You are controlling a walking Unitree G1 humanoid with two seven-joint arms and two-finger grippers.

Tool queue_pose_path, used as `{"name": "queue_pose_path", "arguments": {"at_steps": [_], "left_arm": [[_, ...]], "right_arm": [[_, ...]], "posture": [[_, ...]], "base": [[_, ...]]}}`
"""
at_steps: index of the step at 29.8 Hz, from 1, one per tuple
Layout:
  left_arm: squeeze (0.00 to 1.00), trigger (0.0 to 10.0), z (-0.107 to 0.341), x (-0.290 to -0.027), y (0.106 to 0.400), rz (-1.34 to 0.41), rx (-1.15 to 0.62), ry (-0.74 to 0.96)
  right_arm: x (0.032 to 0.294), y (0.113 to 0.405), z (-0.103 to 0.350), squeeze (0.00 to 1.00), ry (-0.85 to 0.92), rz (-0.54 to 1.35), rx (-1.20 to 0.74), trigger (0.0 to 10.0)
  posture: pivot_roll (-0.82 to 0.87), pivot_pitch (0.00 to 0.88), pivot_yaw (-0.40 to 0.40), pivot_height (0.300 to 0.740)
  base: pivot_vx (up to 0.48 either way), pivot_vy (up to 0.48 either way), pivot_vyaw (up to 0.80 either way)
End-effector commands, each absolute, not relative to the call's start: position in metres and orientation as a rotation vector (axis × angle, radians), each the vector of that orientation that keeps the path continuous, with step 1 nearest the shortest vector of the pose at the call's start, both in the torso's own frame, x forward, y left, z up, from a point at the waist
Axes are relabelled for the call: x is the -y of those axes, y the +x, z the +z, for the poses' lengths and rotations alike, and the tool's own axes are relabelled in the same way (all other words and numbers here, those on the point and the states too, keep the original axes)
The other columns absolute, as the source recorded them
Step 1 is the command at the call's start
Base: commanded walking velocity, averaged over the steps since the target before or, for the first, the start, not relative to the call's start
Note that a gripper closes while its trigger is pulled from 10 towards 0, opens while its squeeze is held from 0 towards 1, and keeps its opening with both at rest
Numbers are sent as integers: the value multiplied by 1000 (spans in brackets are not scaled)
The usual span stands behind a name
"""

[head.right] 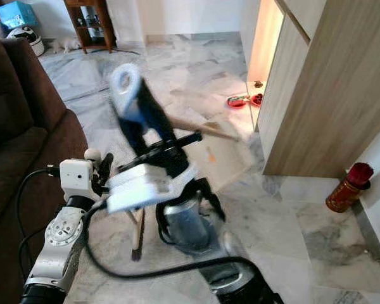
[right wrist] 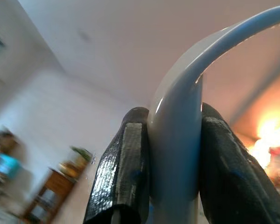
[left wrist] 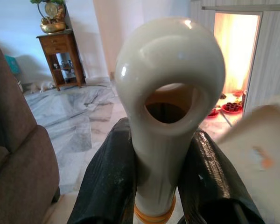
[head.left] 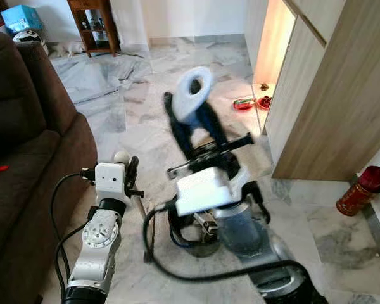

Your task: Sweep floor

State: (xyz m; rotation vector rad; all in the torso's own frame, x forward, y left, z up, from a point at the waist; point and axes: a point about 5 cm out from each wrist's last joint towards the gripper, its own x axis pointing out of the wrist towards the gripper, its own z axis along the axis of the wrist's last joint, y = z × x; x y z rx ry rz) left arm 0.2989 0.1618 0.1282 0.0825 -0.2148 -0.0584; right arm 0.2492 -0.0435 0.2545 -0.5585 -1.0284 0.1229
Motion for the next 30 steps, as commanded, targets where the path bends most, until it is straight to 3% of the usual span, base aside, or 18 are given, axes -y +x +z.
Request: {"name": "queue_pose_path", "arguments": {"at_steps": [1,6,12,21,30], "left_arm": [[0,10000,140,-163,300,-63,278,109],[0,10000,140,-163,300,-64,277,110],[0,10000,139,-167,300,-61,269,121],[0,10000,140,-175,297,-55,263,128],[0,10000,134,-178,289,-49,223,85]], "right_arm": [[54,252,264,0,-612,52,1063,10000],[86,270,253,0,-702,-95,941,10000],[135,287,229,0,-639,-234,733,10000],[170,293,198,0,-579,-335,567,10000],[186,294,181,0,-580,-344,507,10000]], "posture": [[24,56,73,740],[26,53,71,740],[24,63,70,740],[37,74,74,740],[36,86,79,740]], "base": [[0,0,0],[0,0,0],[0,0,0],[0,0,0],[0,0,0]]}}
